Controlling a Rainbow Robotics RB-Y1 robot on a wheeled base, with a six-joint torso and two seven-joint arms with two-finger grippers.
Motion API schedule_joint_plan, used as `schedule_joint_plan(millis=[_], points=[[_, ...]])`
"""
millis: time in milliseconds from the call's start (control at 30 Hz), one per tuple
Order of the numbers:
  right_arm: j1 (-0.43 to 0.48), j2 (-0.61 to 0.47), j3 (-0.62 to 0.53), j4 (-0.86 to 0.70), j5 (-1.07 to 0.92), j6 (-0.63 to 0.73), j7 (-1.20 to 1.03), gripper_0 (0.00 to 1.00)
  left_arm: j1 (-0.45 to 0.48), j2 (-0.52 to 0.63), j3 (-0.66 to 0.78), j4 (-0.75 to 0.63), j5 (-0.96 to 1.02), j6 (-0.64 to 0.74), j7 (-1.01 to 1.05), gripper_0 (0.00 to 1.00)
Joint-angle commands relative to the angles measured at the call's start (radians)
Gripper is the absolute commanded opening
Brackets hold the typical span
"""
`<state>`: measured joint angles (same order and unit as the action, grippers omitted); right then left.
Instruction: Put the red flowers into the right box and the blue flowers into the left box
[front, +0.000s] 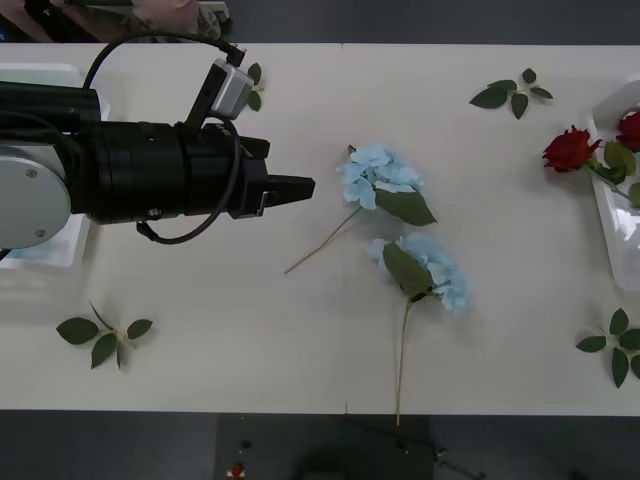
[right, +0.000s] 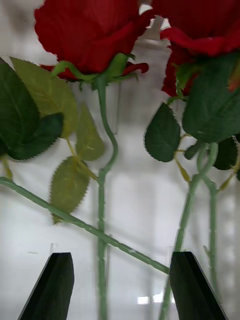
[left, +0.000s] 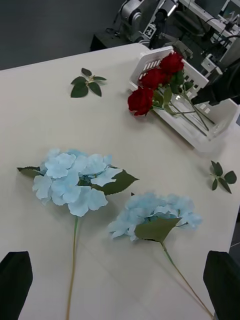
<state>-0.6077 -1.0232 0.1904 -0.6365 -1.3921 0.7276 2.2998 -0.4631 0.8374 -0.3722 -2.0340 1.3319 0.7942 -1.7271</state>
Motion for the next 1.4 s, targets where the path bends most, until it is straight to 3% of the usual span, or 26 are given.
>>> schedule_joint_plan(millis=[33,267,367,500,633,733,833,1067,1233,1400], points=[[-0.004,-0.058,-0.003,-0.074,-0.117,0.111,0.110,0.56,-0.028,0.009,0.019,-0.002,0.010,-0.003,-0.060,1.00],[0.022,-0.140,-0.003,-0.278,-0.440,0.477,0.101,0.56,-0.031,0.009,0.022,0.020,0.019,-0.003,-0.077,1.00],[0.080,-0.176,-0.003,-0.417,-0.584,0.524,0.023,0.56,-0.031,0.012,0.022,0.026,0.019,-0.003,-0.088,1.00],[0.238,-0.245,-0.032,-0.736,-0.722,0.444,-0.215,0.56,-0.028,0.012,0.022,0.038,0.027,-0.003,-0.150,1.00],[0.431,-0.285,-0.149,-1.048,-0.705,0.343,-0.430,0.56,-0.020,0.006,0.022,0.072,0.102,-0.003,-0.227,1.00],[0.580,-0.261,-0.279,-1.266,-0.625,0.326,-0.477,0.56,-0.019,0.006,0.026,0.109,0.182,-0.003,-0.307,1.00],[0.663,-0.204,-0.356,-1.404,-0.567,0.357,-0.482,0.56,-0.022,0.006,0.027,0.138,0.236,-0.003,-0.358,1.00],[0.694,-0.114,-0.318,-1.583,-0.367,0.368,-0.732,0.56,-0.023,-0.038,0.052,0.149,0.213,0.043,-0.370,1.00],[0.666,-0.115,-0.189,-1.718,-0.145,0.352,-1.082,0.56,-0.023,-0.106,0.151,0.150,0.167,0.188,-0.362,1.00],[0.571,-0.121,0.009,-1.793,0.116,0.351,-1.363,0.56,-0.023,-0.118,0.162,0.149,0.170,0.204,-0.358,1.00]])
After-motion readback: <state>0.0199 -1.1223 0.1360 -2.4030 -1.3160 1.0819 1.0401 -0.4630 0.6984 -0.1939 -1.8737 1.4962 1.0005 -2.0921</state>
